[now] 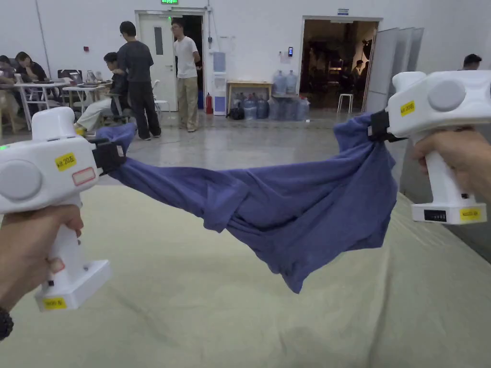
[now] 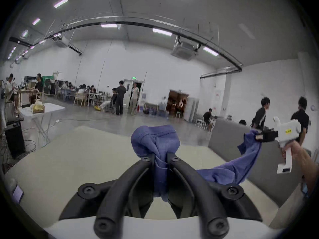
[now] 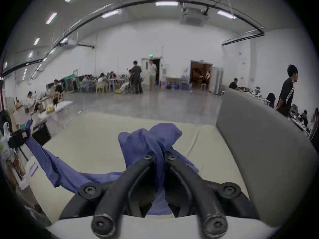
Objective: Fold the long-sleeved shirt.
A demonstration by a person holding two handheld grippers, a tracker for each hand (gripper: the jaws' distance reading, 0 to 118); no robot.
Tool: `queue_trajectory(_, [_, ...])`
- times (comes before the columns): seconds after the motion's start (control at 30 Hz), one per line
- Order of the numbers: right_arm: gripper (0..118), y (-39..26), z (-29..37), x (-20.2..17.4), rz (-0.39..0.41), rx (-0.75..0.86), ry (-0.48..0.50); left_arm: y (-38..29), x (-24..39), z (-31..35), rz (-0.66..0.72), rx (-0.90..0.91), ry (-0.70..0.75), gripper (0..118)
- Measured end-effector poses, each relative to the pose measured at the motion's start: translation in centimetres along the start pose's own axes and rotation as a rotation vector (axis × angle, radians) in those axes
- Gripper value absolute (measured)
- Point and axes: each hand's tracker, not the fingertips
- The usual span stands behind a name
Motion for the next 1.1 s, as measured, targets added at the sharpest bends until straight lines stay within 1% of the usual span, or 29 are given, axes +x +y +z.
queue_trajectory(0.07, [4,2.0,0.1,0.7,-0.027,0.031,-0.045,2.1,0.3,-1.9,-0.012,0.031,0.008,5])
queue_trajectory(0.13, [4,3.7,-0.2,1.5,-0.054,0.036,-0.063,3.9,0.5,-3.6,-0.013,0.027,0.028,5])
queue_trajectory(0.23, [4,5.0,-0.1,2.1,-0.07,0.044,-0.084,5.2,0.9,-5.1,-0.035,0.032,0.057,5])
queue_trajectory(0.3, [4,5.1,-0.2,2.3,-0.068,0.044,-0.078,5.5,1.1,-5.7,-0.032,0.034,0.057,5])
queue_trajectory(0.37, [4,4.6,-0.5,2.3,-0.046,0.047,-0.086,5.2,1.3,-6.1,-0.037,0.031,0.047,5])
queue_trajectory(0.43, [4,3.6,-1.0,2.5,-0.053,0.041,-0.08,4.1,1.5,-6.4,-0.057,0.018,0.043,5])
queue_trajectory(0.6, [4,-1.4,-3.2,2.8,-0.083,0.001,-0.069,-0.8,1.2,-7.3,-0.094,-0.041,0.026,5])
queue_trajectory(0.73, [4,-7.6,-5.9,2.9,-0.142,-0.079,-0.046,-6.9,0.2,-8.5,-0.086,-0.153,0.036,5])
queue_trajectory(0.87, [4,-13.3,-7.7,2.9,-0.152,-0.156,-0.043,-12.3,-0.5,-8.8,-0.085,-0.237,0.026,5])
queue_trajectory(0.97, [4,-15.9,-7.2,3.2,-0.159,-0.174,-0.029,-14.4,-1.4,-8.4,-0.076,-0.256,0.019,5])
queue_trajectory(1.1, [4,-18.5,-3.2,3.4,-0.124,-0.16,0.01,-15.0,-2.2,-5.0,-0.056,-0.249,-0.016,5])
